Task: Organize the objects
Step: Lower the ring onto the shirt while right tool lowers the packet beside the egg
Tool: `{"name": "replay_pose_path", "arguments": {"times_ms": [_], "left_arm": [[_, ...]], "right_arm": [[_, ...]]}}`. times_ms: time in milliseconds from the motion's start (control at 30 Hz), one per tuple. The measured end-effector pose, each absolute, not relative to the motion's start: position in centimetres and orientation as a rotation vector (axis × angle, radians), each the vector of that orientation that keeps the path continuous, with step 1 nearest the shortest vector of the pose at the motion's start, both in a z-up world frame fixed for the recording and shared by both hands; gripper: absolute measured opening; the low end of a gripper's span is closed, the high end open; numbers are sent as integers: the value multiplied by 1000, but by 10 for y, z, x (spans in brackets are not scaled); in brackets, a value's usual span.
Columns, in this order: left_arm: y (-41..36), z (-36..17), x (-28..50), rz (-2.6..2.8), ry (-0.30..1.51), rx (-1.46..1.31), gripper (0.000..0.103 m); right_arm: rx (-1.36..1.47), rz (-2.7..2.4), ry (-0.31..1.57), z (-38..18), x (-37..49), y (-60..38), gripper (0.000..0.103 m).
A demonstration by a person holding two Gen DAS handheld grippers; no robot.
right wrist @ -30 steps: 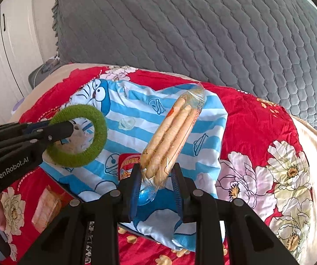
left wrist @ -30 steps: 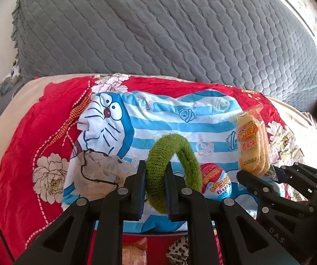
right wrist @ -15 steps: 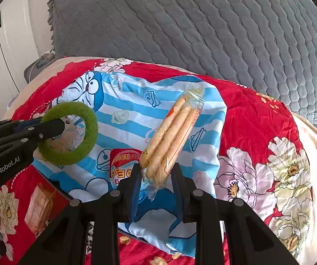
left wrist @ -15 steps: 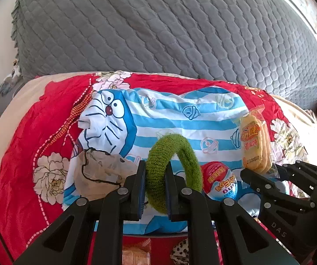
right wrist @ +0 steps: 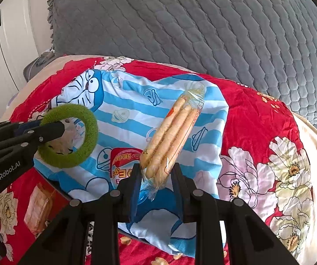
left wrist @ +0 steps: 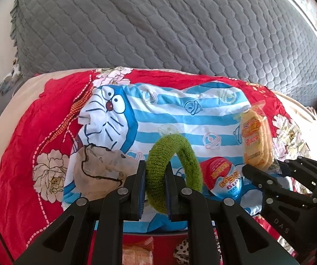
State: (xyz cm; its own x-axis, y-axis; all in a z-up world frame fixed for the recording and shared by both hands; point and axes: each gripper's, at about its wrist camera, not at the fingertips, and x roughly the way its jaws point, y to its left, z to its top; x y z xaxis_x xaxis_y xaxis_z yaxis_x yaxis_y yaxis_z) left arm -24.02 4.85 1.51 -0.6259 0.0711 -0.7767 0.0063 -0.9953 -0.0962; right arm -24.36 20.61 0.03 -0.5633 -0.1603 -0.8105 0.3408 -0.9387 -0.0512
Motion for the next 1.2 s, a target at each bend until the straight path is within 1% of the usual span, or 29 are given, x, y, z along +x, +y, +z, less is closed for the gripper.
{"name": "replay_pose_path", "arguments": {"times_ms": [100, 167, 300, 633, 700, 933, 1200], "left_arm": [[46, 11, -242, 2795, -152, -1355, 15], [46, 7, -242, 2801, -138, -1359, 15], [48, -1, -245, 2788, -165, -1381, 15], [57, -20, -247, 2758, -105, -1417, 15], [54, -22, -248, 2754, -137, -1423, 15], [54, -32, -246, 2747, -126, -1450, 15], [55, -28, -245, 2741, -111, -1448, 17]], "right_arm": [[1303, -2533, 278, -3, -246, 208, 28], [1314, -2529, 288, -4, -248, 208, 28], [1292, -2528, 326, -2, -248, 208, 28], [1357, -2488, 378, -18, -255, 207, 28], [1361, -2489, 386, -24, -254, 207, 28], [1390, -2493, 387, -37, -251, 214, 28], [1390, -2502, 332, -30, -249, 216, 28]]}}
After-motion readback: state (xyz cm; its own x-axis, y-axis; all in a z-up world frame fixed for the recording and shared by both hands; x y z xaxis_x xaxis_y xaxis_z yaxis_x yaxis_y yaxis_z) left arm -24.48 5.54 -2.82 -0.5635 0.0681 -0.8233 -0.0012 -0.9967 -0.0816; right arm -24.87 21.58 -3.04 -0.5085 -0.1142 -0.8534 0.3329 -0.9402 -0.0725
